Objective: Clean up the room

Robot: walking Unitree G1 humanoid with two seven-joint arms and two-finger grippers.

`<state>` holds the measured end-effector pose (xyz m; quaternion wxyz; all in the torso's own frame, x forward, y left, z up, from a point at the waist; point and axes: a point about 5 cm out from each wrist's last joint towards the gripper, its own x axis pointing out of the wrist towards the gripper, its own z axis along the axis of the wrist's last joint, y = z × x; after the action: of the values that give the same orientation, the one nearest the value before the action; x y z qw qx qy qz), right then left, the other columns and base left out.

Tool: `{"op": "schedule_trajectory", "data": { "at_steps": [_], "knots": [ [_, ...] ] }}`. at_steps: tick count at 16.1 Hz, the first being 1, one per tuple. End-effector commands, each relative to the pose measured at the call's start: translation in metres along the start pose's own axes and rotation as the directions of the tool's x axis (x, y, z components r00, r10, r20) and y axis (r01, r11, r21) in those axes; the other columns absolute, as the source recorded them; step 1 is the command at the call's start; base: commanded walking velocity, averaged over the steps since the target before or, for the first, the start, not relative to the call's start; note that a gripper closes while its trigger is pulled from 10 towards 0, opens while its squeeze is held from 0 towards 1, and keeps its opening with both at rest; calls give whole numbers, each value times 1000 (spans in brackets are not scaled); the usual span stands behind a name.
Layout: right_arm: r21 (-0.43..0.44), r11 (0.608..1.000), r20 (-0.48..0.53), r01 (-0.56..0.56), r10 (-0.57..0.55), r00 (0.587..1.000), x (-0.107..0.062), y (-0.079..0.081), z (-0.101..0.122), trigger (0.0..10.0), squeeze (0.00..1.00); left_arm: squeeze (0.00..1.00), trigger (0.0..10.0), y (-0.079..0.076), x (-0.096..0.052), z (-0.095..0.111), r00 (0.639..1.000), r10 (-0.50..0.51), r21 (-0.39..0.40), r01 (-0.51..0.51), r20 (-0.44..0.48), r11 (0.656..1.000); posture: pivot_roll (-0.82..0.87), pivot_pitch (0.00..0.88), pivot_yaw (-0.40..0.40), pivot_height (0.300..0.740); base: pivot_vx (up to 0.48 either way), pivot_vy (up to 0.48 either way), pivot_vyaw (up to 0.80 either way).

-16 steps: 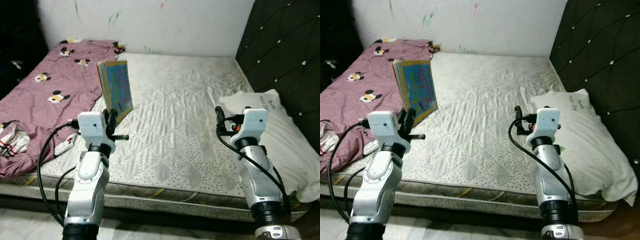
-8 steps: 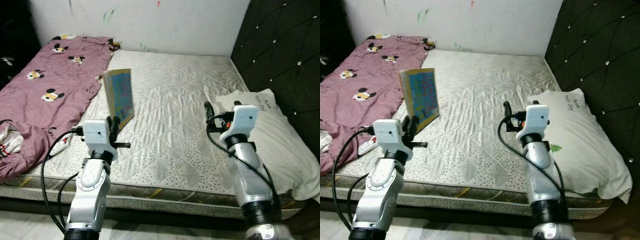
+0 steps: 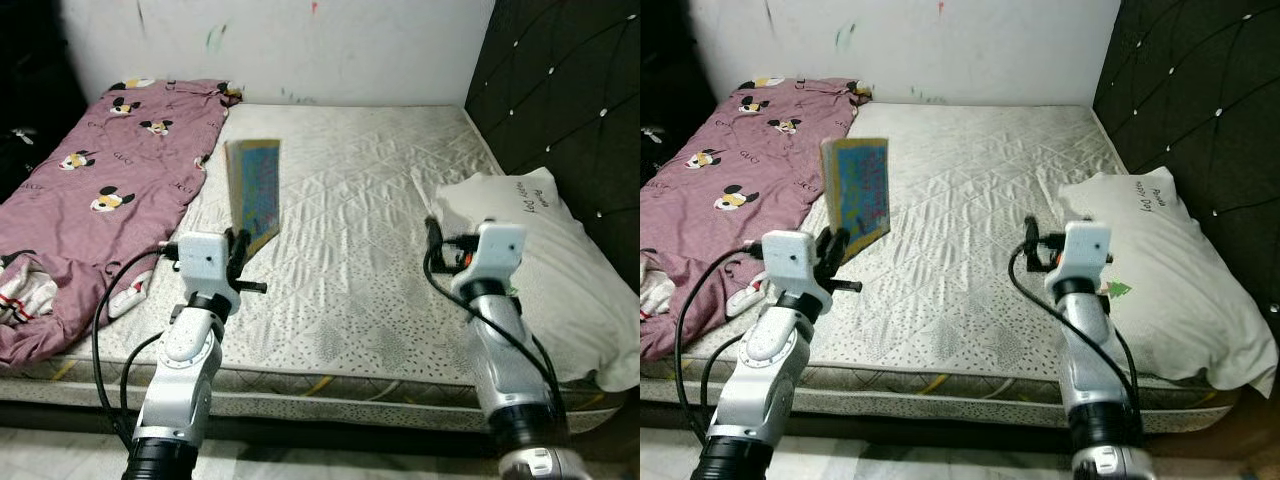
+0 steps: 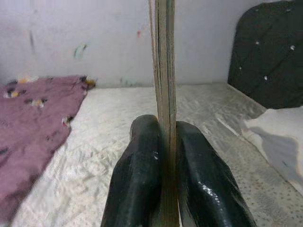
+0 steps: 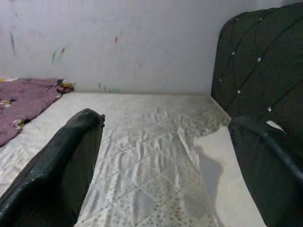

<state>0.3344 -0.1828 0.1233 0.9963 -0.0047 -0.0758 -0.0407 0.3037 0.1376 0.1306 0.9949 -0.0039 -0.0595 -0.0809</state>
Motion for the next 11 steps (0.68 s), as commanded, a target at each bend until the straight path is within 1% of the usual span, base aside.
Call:
{"op": "schedule_trajectory", "data": {
  "at_steps": [1, 2, 3, 4, 5, 7, 8, 10, 11],
  "knots": [
    [41, 996, -64, 78, -75, 995, -3, -5, -12, 10000, 0, 0, 10000, 1, 6, 11, 999, 28, -23, -27, 38, 999, -6, 1, 46, 740, 0, 0, 0],
    [51, 998, -21, 38, -37, 999, -2, 3, -3, 10000, 0, 0, 10000, -4, 6, 21, 997, -12, -35, 14, 73, 999, -25, 6, 49, 740, 0, 0, 0],
    [8, 1000, 21, -16, 15, 1000, -1, 11, 2, 10000, 0, 0, 10000, -9, 5, 21, 995, -56, 5, 56, 86, 998, -36, 11, 53, 740, 0, 0, 0],
    [15, 1000, 23, -13, 12, 1000, 0, 11, 2, 10000, 0, 0, 10000, -9, 4, 13, 997, -41, -3, 41, 62, 999, -38, 5, 53, 740, 0, 0, 0],
    [22, 1000, 22, -4, 4, 1000, 0, 9, 2, 10000, 0, 0, 10000, -9, 4, 10, 998, -26, -19, 27, 53, 999, -48, 0, 50, 740, 0, 0, 0],
    [13, 1000, 52, 7, -8, 999, 2, 3, 10, 10000, 0, 0, 10000, -10, 7, 16, 997, -25, -33, 28, 75, 999, -56, 0, 41, 740, 0, 0, 0],
    [13, 1000, 53, 7, -8, 999, 1, 2, 13, 10000, 0, 0, 10000, -7, 6, 17, 997, -23, -43, 26, 72, 999, -75, 8, 40, 740, 0, 0, -800],
    [11, 1000, 25, -1, 1, 1000, 0, 4, 7, 10000, 0, 0, 10000, 0, 6, 12, 999, -18, -51, 21, 49, 998, -86, 27, 40, 740, 0, 0, -800],
    [13, 1000, 18, -4, 3, 1000, -2, 5, 5, 10000, 0, 0, 10000, 1, 7, 11, 999, -13, -60, 15, 44, 998, -87, 34, 39, 740, 0, 0, -800]
  ]
}}
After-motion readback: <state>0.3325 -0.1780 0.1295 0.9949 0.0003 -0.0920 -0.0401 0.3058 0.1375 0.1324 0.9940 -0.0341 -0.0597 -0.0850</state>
